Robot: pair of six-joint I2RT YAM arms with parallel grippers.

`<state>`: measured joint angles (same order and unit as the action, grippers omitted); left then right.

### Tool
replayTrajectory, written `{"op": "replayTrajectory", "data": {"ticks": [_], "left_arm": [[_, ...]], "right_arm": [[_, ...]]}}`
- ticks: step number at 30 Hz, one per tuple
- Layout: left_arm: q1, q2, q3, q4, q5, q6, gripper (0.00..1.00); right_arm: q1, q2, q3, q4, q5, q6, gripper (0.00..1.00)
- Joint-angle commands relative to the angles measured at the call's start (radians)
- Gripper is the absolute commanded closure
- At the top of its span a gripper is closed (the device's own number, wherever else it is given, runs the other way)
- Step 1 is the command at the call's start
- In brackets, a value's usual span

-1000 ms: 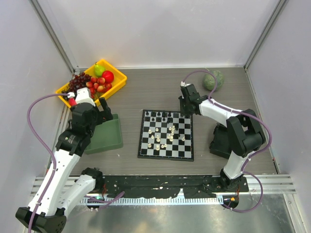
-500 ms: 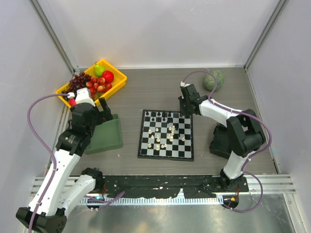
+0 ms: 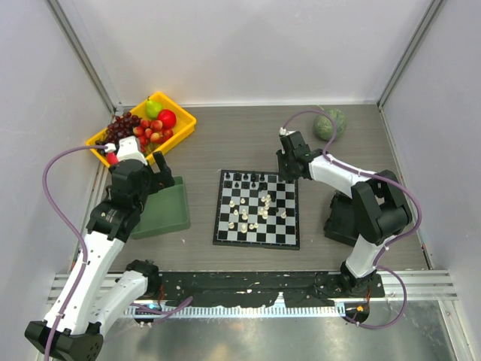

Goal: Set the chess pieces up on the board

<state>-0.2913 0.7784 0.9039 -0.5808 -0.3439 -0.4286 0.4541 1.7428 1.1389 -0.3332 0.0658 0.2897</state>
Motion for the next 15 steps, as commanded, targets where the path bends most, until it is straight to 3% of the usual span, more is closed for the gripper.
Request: {"op": "replayTrajectory", "data": {"ticks": [1,9,15], "left_arm": [[0.009,-0.013,0.0,0.035,0.008,0.011,0.01],[0.011,-0.01,-0.003,0.038,0.011,0.01,0.01],[0.009,-0.007,-0.005,0.041,0.017,0.008,0.0]], "right_arm": [[-0.002,-0.042,0.016,0.005,-0.001,-0.003,0.74],[0.006,-0.101,0.044,-0.015,-0.02,-0.02,0.57],[0.047,-0.143,0.035,-0.02,-0.018,-0.011,0.53]]}}
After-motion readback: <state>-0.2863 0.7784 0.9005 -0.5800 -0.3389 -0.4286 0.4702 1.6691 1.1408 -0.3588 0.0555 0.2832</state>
